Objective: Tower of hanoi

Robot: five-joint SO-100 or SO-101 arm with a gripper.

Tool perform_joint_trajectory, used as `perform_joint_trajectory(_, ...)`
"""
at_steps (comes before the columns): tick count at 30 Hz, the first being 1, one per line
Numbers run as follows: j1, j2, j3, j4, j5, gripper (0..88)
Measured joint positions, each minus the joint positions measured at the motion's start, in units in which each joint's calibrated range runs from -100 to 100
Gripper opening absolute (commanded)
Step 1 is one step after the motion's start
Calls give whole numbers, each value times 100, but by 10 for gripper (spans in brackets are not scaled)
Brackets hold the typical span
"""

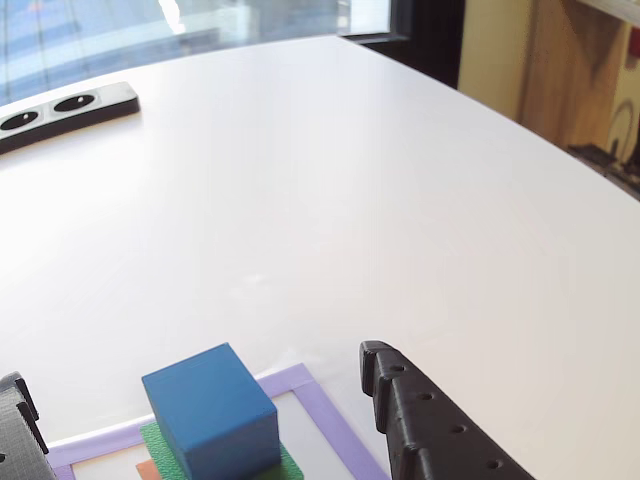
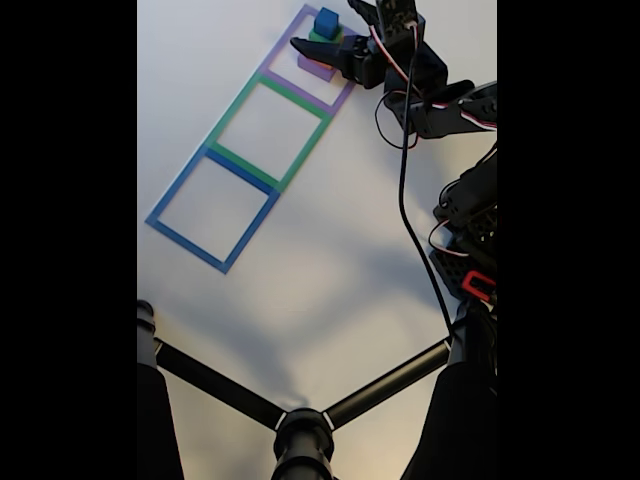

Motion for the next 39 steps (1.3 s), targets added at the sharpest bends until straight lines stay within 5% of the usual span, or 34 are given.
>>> perform_joint_trajectory(28,-230,235,52,-72,0,326)
perform_joint_trajectory(39,-310,185,86,-72,0,229)
